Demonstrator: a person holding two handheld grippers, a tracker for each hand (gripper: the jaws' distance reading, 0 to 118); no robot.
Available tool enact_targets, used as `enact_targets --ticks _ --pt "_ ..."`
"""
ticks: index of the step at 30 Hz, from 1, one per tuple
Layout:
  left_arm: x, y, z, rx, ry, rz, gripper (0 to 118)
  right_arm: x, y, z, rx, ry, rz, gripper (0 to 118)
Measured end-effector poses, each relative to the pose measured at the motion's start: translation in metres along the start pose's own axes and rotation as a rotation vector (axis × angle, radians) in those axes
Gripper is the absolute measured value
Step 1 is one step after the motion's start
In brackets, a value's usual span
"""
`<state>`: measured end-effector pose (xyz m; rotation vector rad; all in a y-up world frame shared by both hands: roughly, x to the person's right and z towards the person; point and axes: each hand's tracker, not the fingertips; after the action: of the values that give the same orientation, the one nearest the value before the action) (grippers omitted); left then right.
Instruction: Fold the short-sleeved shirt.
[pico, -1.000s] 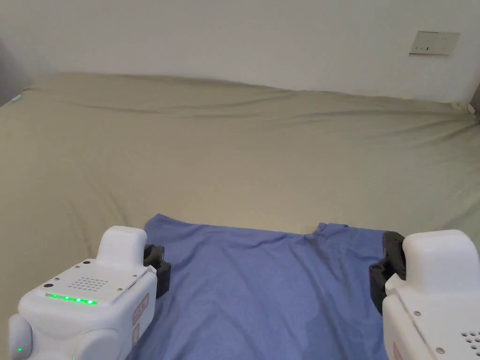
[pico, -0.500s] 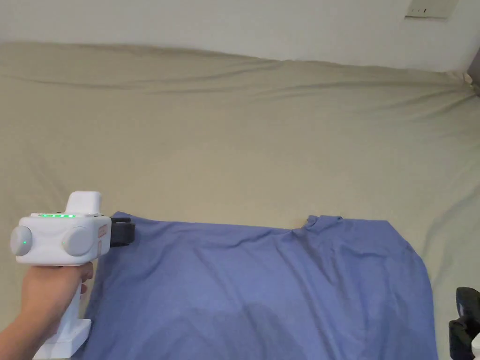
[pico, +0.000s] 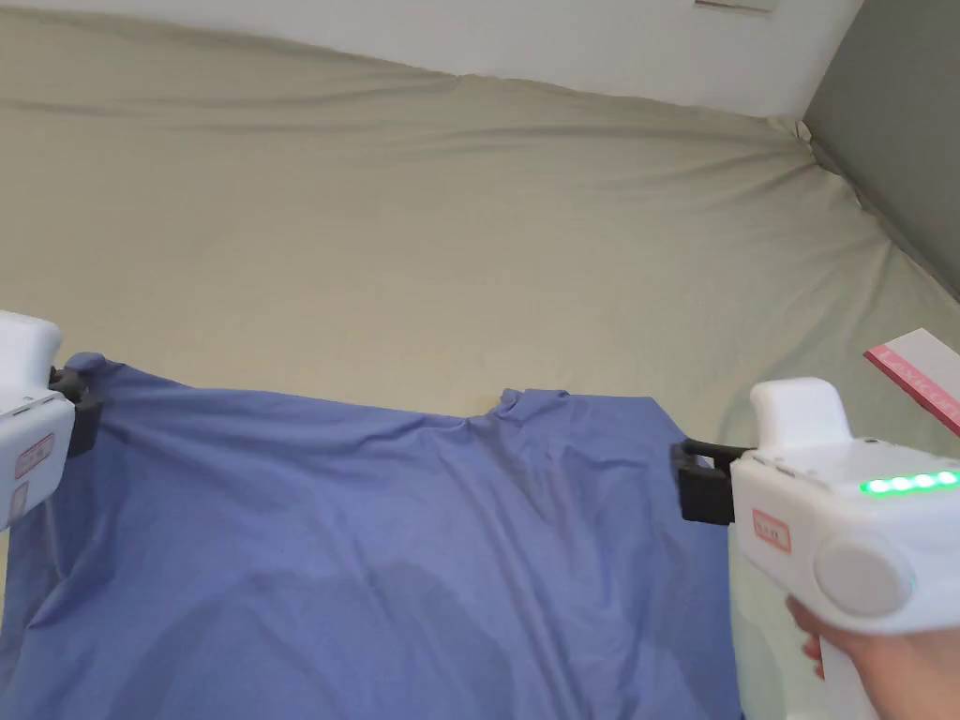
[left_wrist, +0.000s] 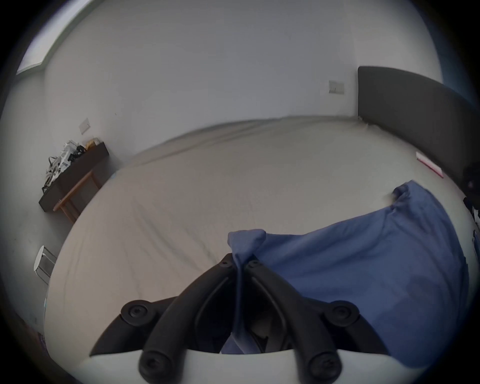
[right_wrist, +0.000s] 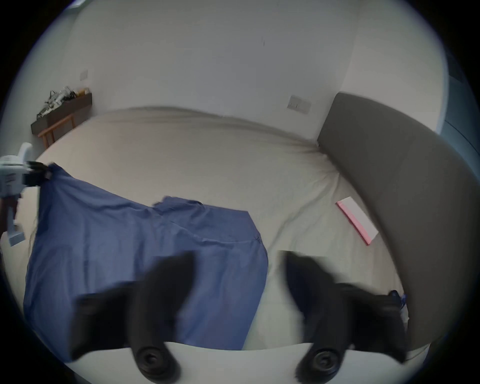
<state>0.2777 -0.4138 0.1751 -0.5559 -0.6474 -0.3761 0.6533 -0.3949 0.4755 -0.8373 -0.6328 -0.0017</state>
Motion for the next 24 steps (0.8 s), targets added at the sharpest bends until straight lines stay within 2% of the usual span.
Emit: enact_targets --ticks 1,2,4,8,11,13,14,15,16,17,18,19,20,21,24 --pt "0.000 0.001 0.014 0.015 -0.005 -0.006 0 0.008 0.003 -0.025 -0.044 0.016 -0.001 109" --pt "0.000 0.001 0.027 0.026 -0.002 -0.013 0 0.013 0.006 -0.049 -0.069 0.008 0.009 115" --pt "-0.004 -0.004 0.040 0.033 0.009 -0.021 0 0.020 0.009 -0.091 -0.115 -0.054 0.063 115" --pt "-0.009 -0.018 0.061 0.029 0.042 -0.013 0 0.029 0.008 -0.161 -0.188 -0.069 0.087 115" --pt "-0.012 -0.031 0.060 0.003 0.051 -0.019 0 0.033 0.008 -0.188 -0.260 -0.034 0.036 115" --pt "-0.013 -0.036 0.060 -0.011 0.047 -0.016 0 0.032 0.011 -0.185 -0.243 -0.017 0.020 114" --pt "-0.012 -0.039 0.059 -0.013 0.050 -0.017 0 0.031 0.013 -0.183 -0.246 -0.023 0.023 100" --pt "-0.010 -0.041 0.057 -0.017 0.054 -0.020 0 0.031 0.013 -0.179 -0.249 -0.012 0.024 73" --pt "-0.010 -0.043 0.055 -0.023 0.060 -0.024 0 0.029 0.014 -0.173 -0.229 0.091 0.005 30" --pt "-0.009 -0.044 0.053 -0.026 0.064 -0.024 0 0.021 0.016 -0.157 -0.212 0.189 -0.015 6" --pt "-0.009 -0.044 0.051 -0.027 0.067 -0.023 0 0.012 0.017 -0.154 -0.213 0.150 0.028 6" --pt "-0.007 -0.043 0.051 -0.030 0.065 -0.019 0 0.000 0.015 -0.148 -0.211 0.024 0.134 6" --pt "-0.008 -0.042 0.052 -0.026 0.066 -0.012 0 -0.004 0.014 -0.141 -0.199 0.007 0.199 6" --pt "-0.009 -0.039 0.054 -0.015 0.071 -0.004 0 -0.001 0.014 -0.142 -0.169 0.016 0.194 6" --pt "-0.014 -0.029 0.068 0.019 0.082 0.013 0 0.014 0.023 -0.096 -0.081 -0.015 0.089 6"
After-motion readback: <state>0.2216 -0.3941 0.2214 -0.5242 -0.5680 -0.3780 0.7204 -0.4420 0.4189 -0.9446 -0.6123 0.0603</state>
